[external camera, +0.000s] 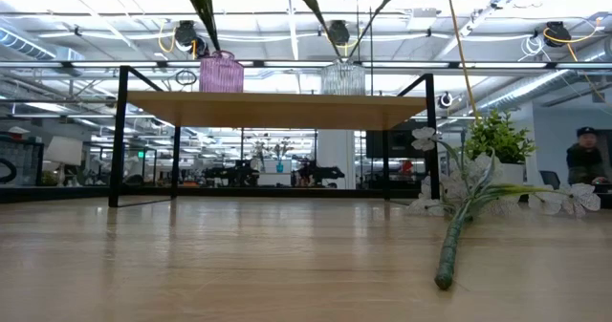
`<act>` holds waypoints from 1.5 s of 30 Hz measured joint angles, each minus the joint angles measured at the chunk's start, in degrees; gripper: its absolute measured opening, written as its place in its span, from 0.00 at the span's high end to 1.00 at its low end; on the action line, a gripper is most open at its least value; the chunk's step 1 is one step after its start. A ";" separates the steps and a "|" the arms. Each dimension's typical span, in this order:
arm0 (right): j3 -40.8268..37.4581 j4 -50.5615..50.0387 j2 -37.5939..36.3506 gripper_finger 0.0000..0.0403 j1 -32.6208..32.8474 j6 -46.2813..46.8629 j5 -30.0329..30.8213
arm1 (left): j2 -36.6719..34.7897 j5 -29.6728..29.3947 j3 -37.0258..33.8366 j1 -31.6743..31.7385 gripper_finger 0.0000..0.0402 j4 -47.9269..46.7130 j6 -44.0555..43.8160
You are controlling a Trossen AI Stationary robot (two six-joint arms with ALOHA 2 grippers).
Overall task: Pick and place flowers into a vace then onto a shelf
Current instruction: Put the white flowers into the violet vase on the shelf
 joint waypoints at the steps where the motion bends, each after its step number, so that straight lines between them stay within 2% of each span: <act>1: 0.00 -0.09 -0.57 0.67 0.90 0.02 -0.24 | -0.37 1.21 0.00 0.02 0.72 0.00 -0.23; 6: 0.00 -5.19 -3.64 0.68 6.86 0.88 -1.75 | -2.21 7.31 0.00 -0.30 0.69 0.41 -5.55; 9: 0.03 -12.31 -5.38 0.68 10.74 6.72 -1.73 | -3.22 10.88 0.00 -1.25 0.70 1.24 -9.34; 12: 0.05 -21.77 -6.23 0.68 14.29 17.59 -1.71 | -3.89 13.64 0.00 -3.30 0.71 3.29 -9.64; 19: 0.04 -43.41 -3.96 0.68 19.62 45.71 -1.68 | -3.93 14.49 0.00 -9.71 0.75 8.39 -9.86; 28: 0.03 -70.46 2.92 0.68 20.10 80.18 -1.69 | -3.67 14.77 0.00 -17.50 0.75 9.07 -5.64; 34: 0.05 -84.12 8.15 0.68 19.87 98.02 -9.26 | -3.63 14.70 0.00 -19.57 0.74 10.77 -2.68; 38: 0.05 -91.01 12.41 0.68 19.40 106.15 -10.77 | -3.49 14.76 0.00 -20.92 0.71 15.70 -1.41; 42: 0.05 -91.63 16.15 0.68 17.74 109.85 -10.81 | -3.52 14.38 0.00 -22.32 0.66 17.47 -1.05; 45: 0.05 -91.62 18.65 0.68 15.77 111.68 -14.36 | -3.34 13.71 0.00 -23.52 0.62 17.32 -2.10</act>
